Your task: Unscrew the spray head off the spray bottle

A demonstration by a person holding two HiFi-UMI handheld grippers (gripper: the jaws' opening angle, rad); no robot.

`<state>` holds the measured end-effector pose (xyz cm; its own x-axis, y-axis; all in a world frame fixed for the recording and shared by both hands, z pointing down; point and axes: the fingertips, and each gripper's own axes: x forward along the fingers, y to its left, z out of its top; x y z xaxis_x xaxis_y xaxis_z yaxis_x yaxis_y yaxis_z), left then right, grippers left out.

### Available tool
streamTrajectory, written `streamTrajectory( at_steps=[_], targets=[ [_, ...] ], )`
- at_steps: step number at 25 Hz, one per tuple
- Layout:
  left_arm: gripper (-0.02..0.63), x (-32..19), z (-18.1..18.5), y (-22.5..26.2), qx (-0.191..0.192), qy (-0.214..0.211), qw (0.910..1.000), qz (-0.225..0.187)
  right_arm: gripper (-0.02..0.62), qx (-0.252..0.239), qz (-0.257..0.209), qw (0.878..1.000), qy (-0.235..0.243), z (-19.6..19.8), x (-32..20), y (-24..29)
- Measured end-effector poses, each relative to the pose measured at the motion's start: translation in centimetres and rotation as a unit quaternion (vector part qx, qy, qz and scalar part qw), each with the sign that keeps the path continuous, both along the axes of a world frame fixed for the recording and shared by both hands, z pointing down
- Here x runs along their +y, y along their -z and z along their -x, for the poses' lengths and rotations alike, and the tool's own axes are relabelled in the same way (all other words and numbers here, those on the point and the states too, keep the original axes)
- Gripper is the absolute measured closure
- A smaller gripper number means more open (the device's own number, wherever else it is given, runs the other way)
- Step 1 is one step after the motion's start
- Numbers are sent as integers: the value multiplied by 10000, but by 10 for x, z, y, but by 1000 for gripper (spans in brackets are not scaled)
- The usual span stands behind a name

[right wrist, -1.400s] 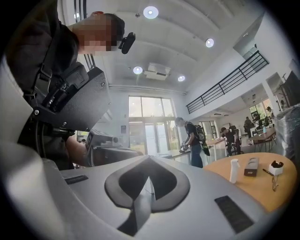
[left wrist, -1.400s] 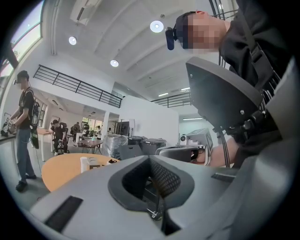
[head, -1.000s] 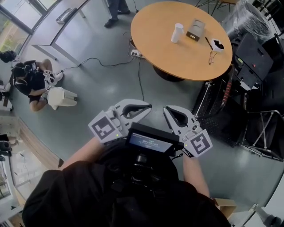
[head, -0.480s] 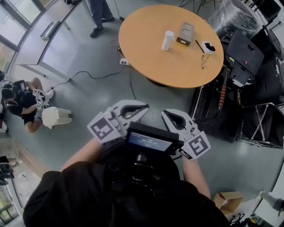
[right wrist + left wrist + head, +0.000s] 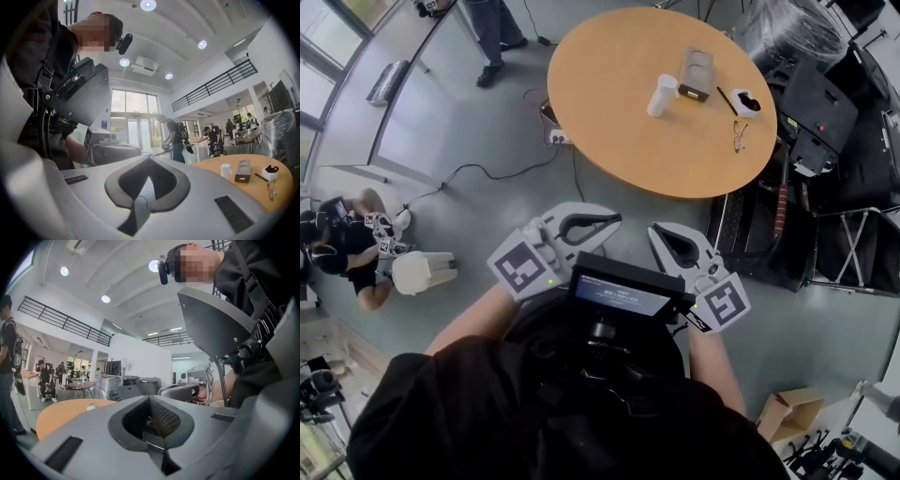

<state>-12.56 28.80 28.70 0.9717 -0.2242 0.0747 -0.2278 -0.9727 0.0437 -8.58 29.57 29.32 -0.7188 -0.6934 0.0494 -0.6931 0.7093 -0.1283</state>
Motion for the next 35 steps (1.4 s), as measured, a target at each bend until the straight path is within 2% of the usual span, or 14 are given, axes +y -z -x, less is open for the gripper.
streamTrajectory(
  at_steps=[11,21,29,35],
  targets=[
    [600,-58,48,-10,98,-208,9996,192,589,74,92,9996,-273,47,-57,-7],
    [600,-90,40,-15,147,-124,9994,290,589,34,184,9995,-247,37,-86,-18],
    [600,-126,6,-24,63,119,9996,239,589,-52,146,9999,-34,-1,-122,-25],
    [600,-175,-44,-26,7,361,9990,272,589,-64,113,9997,196,-51,-174,-23]
  ],
)
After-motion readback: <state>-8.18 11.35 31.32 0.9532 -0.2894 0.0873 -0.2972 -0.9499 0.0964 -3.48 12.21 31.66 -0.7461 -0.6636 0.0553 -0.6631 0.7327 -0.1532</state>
